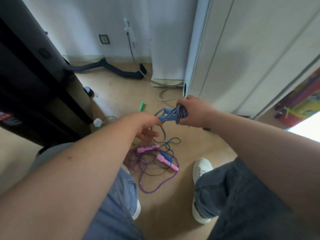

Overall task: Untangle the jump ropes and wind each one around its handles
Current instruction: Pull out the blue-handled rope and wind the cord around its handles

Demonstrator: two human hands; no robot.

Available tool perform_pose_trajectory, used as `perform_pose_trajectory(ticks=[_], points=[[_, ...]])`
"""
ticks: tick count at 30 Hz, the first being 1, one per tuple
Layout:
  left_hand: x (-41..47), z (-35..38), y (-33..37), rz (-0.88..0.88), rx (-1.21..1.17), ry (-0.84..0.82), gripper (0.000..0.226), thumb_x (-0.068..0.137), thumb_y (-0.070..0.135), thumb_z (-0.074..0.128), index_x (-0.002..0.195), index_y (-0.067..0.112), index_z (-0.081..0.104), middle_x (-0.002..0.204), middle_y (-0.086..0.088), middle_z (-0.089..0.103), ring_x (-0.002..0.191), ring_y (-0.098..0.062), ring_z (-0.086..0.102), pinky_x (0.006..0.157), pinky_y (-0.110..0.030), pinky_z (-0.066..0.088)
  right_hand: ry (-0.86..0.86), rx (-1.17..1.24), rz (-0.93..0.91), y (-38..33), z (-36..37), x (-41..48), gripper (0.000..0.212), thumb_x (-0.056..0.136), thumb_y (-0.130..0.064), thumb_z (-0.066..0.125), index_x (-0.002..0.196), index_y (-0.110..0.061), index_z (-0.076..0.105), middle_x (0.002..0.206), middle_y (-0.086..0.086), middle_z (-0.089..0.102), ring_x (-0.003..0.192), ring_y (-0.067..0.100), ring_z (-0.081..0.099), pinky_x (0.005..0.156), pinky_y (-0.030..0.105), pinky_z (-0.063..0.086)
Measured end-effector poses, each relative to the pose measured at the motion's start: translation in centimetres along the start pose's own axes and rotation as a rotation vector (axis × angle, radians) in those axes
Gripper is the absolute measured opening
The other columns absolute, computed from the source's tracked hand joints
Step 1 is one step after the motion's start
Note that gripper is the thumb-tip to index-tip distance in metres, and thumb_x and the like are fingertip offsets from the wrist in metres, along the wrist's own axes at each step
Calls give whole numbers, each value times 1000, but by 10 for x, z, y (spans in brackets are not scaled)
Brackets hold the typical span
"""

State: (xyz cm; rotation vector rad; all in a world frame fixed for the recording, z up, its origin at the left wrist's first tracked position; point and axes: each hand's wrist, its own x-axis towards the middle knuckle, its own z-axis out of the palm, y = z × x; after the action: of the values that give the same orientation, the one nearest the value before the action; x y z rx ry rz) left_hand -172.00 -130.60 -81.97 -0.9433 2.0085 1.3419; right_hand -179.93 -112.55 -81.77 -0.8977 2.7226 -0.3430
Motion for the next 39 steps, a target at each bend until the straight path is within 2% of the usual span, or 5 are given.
perform_pose_trajectory(ticks=[4, 8, 11, 16, 39], points=[[-22, -17, 24, 175, 511, 291, 33, 89, 39, 67, 80, 7, 66, 73, -4, 73, 63, -23, 65, 72, -37, 60, -45, -76, -42, -2, -29, -5, 57, 71, -42, 80, 121, -25, 57, 108, 5, 53, 95, 26, 55, 83, 36, 49], [-29, -25, 40, 480, 760, 662, 44, 84, 58, 62, 104, 21, 75, 97, -6, 68, 89, -29, 62, 74, -33, 51, -86, -80, -72, -10, -53, -7, 54, 70, -40, 83, 116, -23, 59, 104, 2, 59, 92, 23, 57, 82, 39, 53], [-31, -21, 50, 626, 579, 344, 61, 90, 61, 55, 142, 28, 53, 139, -9, 53, 125, -27, 53, 103, -32, 42, -59, -92, -133, -15, -65, -4, 48, 71, -39, 82, 110, -24, 58, 98, -1, 56, 91, 22, 57, 76, 34, 49], [-19, -20, 48, 642, 343, -126, 45, 78, 61, 71, 115, 37, 64, 112, 0, 71, 101, -16, 65, 87, -37, 50, -31, 37, -188, -18, -79, -2, 41, 74, -38, 81, 109, -27, 64, 98, -5, 63, 89, 17, 60, 78, 35, 52], [3, -14, 44, 754, 272, 32, 59, 66, 31, 91, 115, 34, 58, 107, 6, 67, 88, -11, 69, 74, -35, 62, 0, 220, -136, -11, -72, 23, 43, 69, -29, 80, 110, -28, 66, 99, -12, 62, 89, 6, 59, 73, 26, 52]])
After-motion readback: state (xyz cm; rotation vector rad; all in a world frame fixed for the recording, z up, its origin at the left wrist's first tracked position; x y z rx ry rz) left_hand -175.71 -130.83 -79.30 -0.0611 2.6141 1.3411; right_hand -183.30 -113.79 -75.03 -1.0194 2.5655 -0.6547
